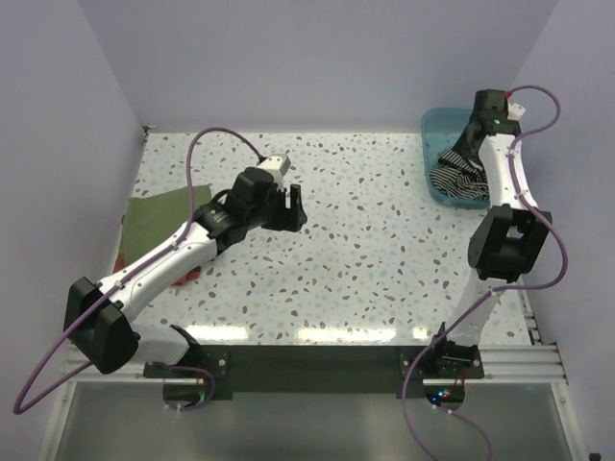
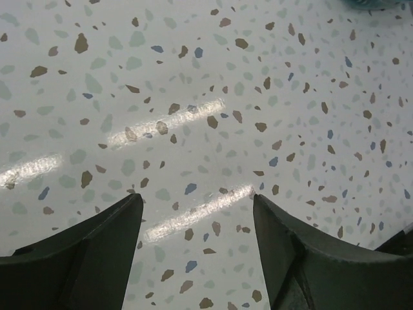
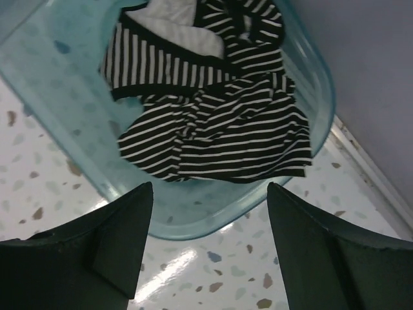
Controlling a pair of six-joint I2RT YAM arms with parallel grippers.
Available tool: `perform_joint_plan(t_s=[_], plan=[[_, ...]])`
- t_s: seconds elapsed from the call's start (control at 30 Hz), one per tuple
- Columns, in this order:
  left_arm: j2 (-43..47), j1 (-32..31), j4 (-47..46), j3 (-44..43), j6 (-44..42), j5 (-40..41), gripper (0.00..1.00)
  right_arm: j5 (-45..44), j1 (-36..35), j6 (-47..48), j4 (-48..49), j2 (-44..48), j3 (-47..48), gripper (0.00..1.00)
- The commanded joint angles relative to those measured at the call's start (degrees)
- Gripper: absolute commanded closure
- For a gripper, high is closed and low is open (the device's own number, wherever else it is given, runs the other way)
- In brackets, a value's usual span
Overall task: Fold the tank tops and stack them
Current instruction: Grab the tank top from the pile
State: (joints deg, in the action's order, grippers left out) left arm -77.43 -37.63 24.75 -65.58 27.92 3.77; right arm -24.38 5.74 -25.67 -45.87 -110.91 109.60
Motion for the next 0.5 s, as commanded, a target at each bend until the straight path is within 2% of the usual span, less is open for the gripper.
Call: perform_joint_plan(t_s=[0.0, 0.17, 0.27, 0.37, 0.47], plan=[[2.0, 0.1, -6.2, 2.6, -0.1, -7.7, 0.26, -4.7, 3.6, 1.6, -3.4, -1.4, 0.9, 0.25], [3.8, 0.1, -8.9, 7.0, -0.1, -13.3, 0.26, -2.3, 7.4, -1.1, 1.9, -4.6, -1.8, 0.19], [4.2, 0.1, -8.7, 8.0, -1.1, -14.2, 0.26, -0.8, 8.1, -2.0, 2.3, -9.8, 0.9, 0.18], [5.1, 0.1, -8.5, 8.3, -1.1, -15.4, 0.26, -2.1, 8.0, -3.7, -0.1, -12.2, 3.3, 0.2], [6.2, 0.1, -8.9, 9.5, -0.9, -16.2, 0.26, -2.3, 8.0, -4.6, 2.9, -10.8, -0.3, 0.25]])
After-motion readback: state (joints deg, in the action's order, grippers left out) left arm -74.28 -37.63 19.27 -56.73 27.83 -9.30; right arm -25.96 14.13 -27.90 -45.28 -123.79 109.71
